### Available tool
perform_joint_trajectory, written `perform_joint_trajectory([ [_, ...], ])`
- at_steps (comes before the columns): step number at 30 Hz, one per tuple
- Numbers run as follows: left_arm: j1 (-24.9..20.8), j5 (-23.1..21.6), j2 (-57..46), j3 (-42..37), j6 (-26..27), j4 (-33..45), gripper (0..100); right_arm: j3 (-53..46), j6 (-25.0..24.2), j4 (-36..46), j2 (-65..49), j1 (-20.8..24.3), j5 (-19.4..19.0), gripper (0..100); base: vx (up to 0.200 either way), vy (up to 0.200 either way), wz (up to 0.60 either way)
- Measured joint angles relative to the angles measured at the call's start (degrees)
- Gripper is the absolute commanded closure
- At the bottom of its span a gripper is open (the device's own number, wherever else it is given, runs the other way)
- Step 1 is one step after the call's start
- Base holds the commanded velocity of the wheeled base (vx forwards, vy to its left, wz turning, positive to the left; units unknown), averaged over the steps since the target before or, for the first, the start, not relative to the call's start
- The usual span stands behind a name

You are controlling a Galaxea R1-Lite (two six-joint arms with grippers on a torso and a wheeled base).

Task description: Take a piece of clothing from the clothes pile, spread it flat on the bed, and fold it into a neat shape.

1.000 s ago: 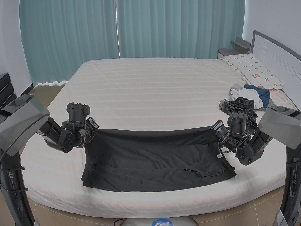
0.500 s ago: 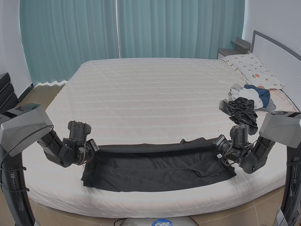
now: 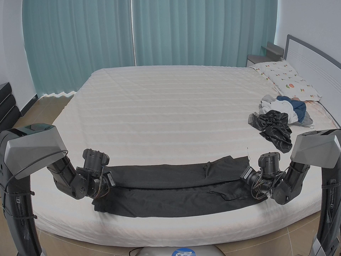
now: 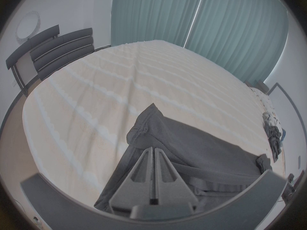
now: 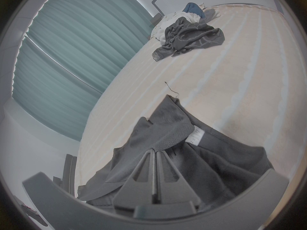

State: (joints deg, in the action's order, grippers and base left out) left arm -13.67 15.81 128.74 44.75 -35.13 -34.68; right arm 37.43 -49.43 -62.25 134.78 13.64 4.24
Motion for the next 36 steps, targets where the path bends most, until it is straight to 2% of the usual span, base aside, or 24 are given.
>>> perform_joint_trajectory([
  [1, -0.1, 0.0, 0.1, -0.1, 0.0, 0.0, 0, 0.0, 0.0, 0.1, 0.1, 0.1, 0.0, 100, 0.0, 0.0, 0.0],
  [6, -0.4, 0.0, 0.8, -0.8, 0.0, 0.1, 0, -0.3, 0.1, 0.3, 0.6, 0.5, 0.0, 100, 0.0, 0.0, 0.0],
  [7, -0.4, 0.1, 0.8, -0.9, 0.0, 0.1, 0, -0.3, 0.1, 0.3, 0.6, 0.5, 0.0, 0, 0.0, 0.0, 0.0],
  [16, -1.0, 3.4, 0.5, -3.1, 0.0, 0.1, 0, -0.8, -0.1, 0.3, 0.0, 0.2, 0.0, 0, 0.0, 0.0, 0.0],
  [23, 0.2, 4.3, -4.1, -4.8, -0.8, 0.2, 0, -4.2, -0.9, -0.2, -5.5, -1.3, -0.1, 0, 0.0, 0.0, 0.0],
  [27, 2.5, 3.8, -6.4, -3.9, -3.6, 0.3, 0, -7.3, -4.6, -0.9, -8.8, -1.9, -0.3, 0, 0.0, 0.0, 0.0],
  [30, 3.7, 1.1, -7.0, -2.3, -6.8, 1.1, 0, -8.7, -7.0, -2.4, -10.0, -2.3, -1.7, 0, 0.0, 0.0, 0.0],
  [32, 4.2, -1.9, -7.0, -1.4, -8.5, 1.6, 0, -9.3, -7.4, -3.1, -10.4, -2.5, -2.8, 0, 0.0, 0.0, 0.0],
  [33, 4.5, -5.3, -6.9, -0.7, -10.0, 2.0, 0, -9.6, -7.6, -3.7, -10.5, -2.8, -3.5, 0, 0.0, 0.0, 0.0],
  [36, 4.7, -9.4, -6.2, 0.2, -11.3, 2.2, 0, -10.0, -7.8, -4.2, -10.6, -3.0, -4.0, 0, 0.0, 0.0, 0.0],
])
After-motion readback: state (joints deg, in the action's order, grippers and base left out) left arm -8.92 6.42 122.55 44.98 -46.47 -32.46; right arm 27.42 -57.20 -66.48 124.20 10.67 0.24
